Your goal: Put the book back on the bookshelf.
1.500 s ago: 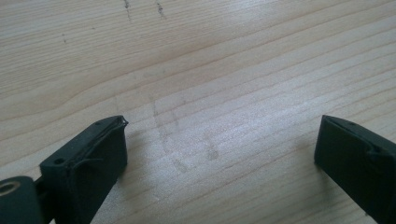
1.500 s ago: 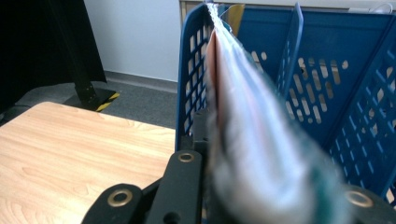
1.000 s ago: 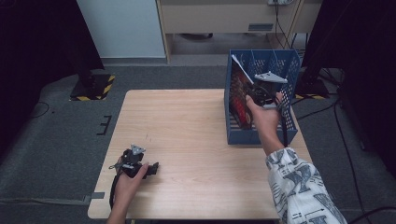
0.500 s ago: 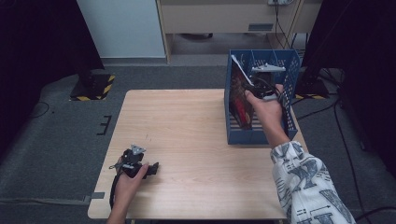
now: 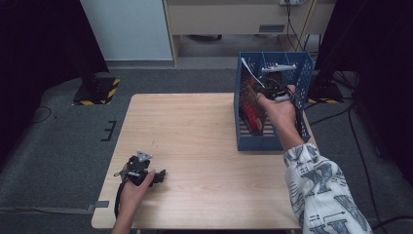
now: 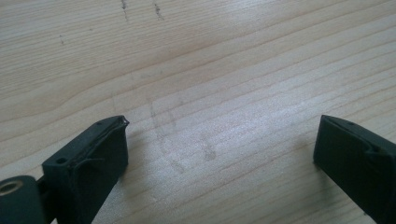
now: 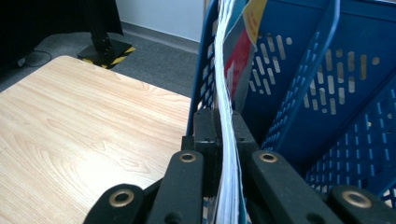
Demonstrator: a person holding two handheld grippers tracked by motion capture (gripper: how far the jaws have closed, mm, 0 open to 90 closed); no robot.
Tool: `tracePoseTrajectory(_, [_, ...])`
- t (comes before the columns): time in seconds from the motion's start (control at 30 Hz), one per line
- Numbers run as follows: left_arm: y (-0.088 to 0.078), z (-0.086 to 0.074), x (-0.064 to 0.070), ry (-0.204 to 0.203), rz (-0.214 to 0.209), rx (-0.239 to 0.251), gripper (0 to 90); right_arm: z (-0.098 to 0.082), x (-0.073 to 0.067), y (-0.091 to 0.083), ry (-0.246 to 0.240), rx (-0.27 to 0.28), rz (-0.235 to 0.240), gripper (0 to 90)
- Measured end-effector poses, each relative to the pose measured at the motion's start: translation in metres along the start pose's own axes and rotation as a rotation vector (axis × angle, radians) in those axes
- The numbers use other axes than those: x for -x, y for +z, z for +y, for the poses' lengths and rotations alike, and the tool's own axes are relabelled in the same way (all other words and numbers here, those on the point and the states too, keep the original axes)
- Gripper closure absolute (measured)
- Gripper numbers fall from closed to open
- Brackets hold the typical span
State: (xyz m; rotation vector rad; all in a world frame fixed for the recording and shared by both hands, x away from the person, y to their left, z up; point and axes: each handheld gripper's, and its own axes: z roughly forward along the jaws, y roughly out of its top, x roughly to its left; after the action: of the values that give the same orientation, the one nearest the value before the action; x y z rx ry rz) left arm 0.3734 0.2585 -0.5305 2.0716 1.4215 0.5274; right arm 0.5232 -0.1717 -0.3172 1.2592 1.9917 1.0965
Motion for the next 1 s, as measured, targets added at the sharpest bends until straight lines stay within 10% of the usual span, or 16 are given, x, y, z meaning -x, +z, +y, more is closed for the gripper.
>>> tracePoseTrajectory(1.0, [-0.001,0.000,0.000,0.008,-0.001,-0.003,3.1,0.002,0.006,0.010,0.082,0.090,-0.092,87.1])
